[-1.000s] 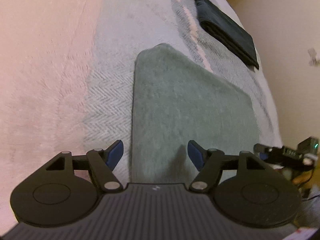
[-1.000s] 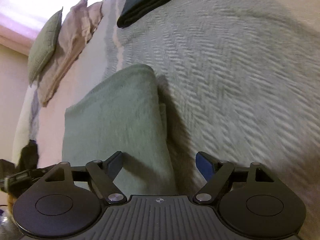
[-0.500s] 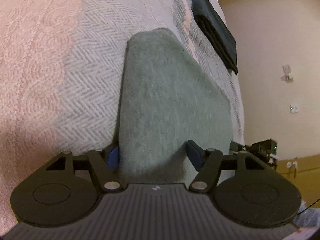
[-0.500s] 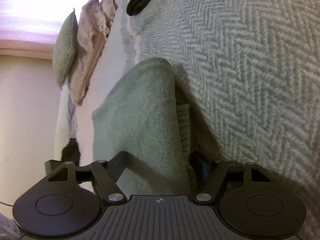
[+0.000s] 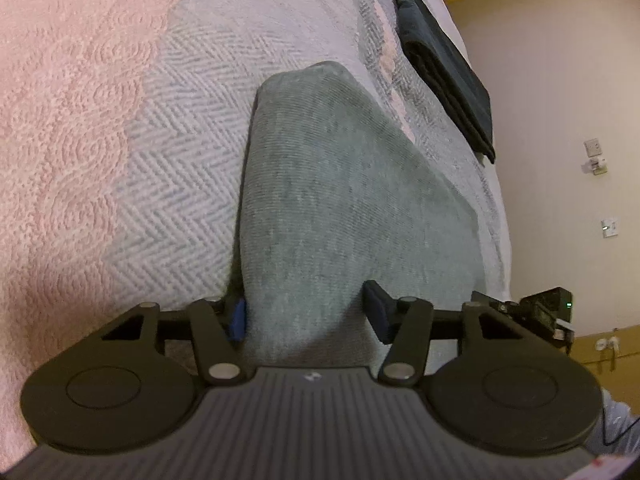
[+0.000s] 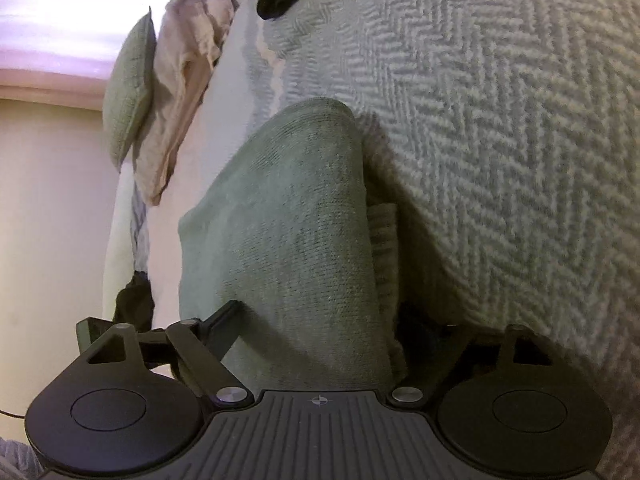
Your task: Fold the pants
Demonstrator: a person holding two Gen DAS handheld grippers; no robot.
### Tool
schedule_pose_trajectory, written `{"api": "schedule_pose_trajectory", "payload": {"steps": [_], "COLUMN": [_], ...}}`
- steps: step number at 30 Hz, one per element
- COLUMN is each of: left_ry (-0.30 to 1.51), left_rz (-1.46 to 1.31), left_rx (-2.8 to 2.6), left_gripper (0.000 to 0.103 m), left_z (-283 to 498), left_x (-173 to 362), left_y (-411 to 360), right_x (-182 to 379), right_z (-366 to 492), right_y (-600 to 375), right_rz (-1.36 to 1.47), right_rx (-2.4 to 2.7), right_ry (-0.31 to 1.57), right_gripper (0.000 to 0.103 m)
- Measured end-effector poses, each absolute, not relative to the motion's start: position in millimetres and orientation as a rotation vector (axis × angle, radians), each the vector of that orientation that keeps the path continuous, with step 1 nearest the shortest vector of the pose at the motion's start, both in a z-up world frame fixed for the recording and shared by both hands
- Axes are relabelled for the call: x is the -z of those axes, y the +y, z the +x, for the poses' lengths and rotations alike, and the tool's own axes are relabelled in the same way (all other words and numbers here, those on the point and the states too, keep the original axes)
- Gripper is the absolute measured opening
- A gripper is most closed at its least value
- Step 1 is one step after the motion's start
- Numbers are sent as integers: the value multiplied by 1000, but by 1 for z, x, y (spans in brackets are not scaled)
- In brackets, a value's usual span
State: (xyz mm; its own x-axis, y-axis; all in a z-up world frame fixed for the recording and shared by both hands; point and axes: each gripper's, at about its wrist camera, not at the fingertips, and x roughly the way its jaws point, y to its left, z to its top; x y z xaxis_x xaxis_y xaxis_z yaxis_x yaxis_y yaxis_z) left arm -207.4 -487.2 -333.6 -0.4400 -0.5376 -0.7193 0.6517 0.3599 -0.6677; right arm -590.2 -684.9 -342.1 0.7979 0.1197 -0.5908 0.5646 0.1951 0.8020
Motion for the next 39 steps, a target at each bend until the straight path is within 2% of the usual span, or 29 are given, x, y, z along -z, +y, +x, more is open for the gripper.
{"api": "schedule_pose_trajectory", "payload": {"steps": [3, 6, 8, 10, 12, 13, 14, 16, 19, 23, 25, 32, 39], "left_ry": [1473, 1474, 1482, 1495, 1495, 1486, 1474, 1473, 1438, 1412, 1386, 1314, 1288], "left_rz": [136, 141, 150, 138, 118, 114, 110, 90, 123, 109, 117, 98, 70], "left_rx": [1324, 1301, 1295, 1282, 1273, 1269, 1262, 1252, 1282, 1295, 1315, 1387, 1471], "left_gripper": [49, 50, 53, 55, 55, 55, 54, 52, 48, 36, 35, 33, 33], "left_z": [-218, -219, -219, -218, -218, -218, -218, -218, -223, -225, -228, -243, -262], "left_x": [323, 321, 324, 329, 332, 333, 332, 331, 322, 303, 289, 250, 227], "left_y": [-486, -492, -497, -497, -495, -491, -489, -485, -485, -484, -485, -506, -576], "right_x": [337, 335, 340, 347, 352, 352, 351, 351, 354, 348, 339, 302, 260], "right_z": [-595, -606, -605, -590, -565, -551, -542, -550, -566, -566, -569, -584, -600], "right_y": [-687, -696, -700, -698, -693, -689, -687, -688, -683, -679, -677, -686, -748], "right_rz": [1367, 1353, 1384, 1383, 1345, 1301, 1266, 1288, 1351, 1360, 1365, 1382, 1336], "right_rx": [286, 299, 292, 276, 240, 245, 256, 267, 243, 248, 256, 296, 357], "right_ry": [642, 689, 689, 684, 685, 711, 732, 703, 641, 607, 596, 541, 510], "right_gripper": [68, 68, 75, 90, 98, 98, 96, 71, 59, 53, 51, 48, 48]}}
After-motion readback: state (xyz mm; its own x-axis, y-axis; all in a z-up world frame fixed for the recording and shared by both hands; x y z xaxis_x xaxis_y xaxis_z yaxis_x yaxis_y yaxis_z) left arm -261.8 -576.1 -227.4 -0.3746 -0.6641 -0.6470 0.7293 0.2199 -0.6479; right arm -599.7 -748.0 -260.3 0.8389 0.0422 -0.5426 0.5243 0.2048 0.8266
